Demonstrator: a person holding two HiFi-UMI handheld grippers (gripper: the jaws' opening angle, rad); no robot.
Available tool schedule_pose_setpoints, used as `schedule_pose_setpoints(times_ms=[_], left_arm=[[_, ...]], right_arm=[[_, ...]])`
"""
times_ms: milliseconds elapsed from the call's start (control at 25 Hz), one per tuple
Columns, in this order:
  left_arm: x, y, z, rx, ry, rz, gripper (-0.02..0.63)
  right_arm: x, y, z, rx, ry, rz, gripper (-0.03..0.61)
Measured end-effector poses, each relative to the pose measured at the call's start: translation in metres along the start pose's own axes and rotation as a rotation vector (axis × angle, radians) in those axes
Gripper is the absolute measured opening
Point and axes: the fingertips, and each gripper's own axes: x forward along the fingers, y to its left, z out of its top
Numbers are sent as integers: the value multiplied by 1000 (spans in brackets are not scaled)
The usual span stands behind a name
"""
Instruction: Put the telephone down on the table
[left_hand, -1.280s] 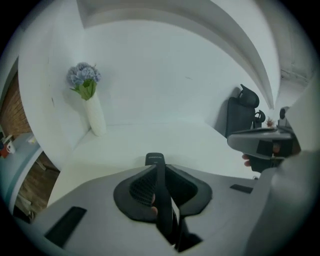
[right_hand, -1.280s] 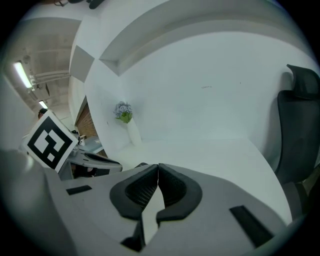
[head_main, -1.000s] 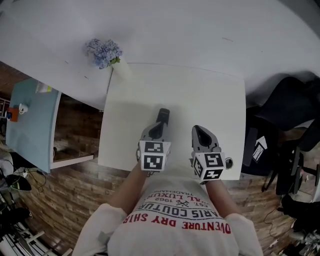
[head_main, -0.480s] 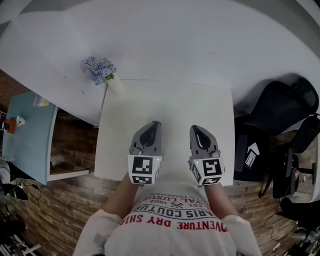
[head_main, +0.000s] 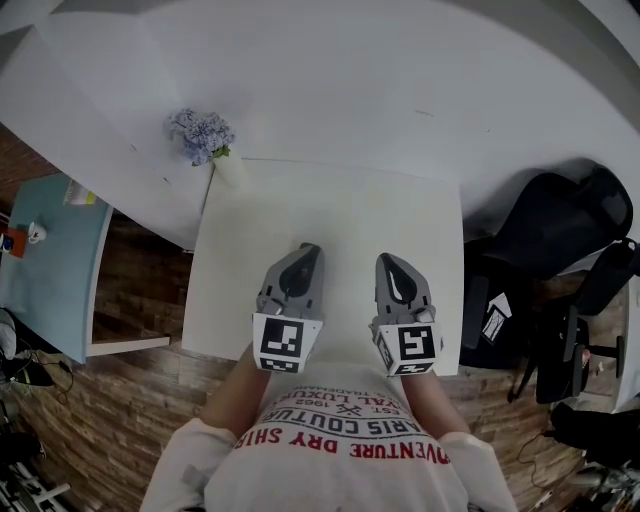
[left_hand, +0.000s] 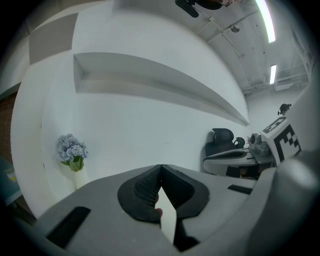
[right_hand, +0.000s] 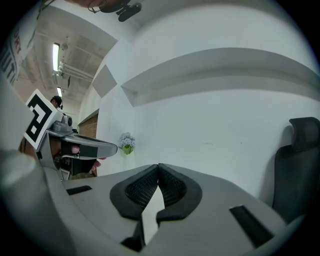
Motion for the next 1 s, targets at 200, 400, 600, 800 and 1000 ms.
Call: schedule_pose_setpoints(times_ms=[200, 400, 600, 800, 1000], left_arm=[[0, -3, 0, 3, 0, -3, 25], [0, -5, -3, -6, 9, -4, 25], [0, -9, -7, -9, 23, -7, 25], [0, -8, -11, -9, 40, -5, 25], [0, -9, -12, -11, 45, -6, 25]], right_arm=[[-1, 2, -3, 10, 13, 10, 24], [-3, 3, -6, 13, 17, 20, 23], [-5, 3, -9, 18, 26, 26, 23], [-6, 4, -11, 19, 35, 30, 23], [-7, 3, -13, 20, 42, 31, 23]])
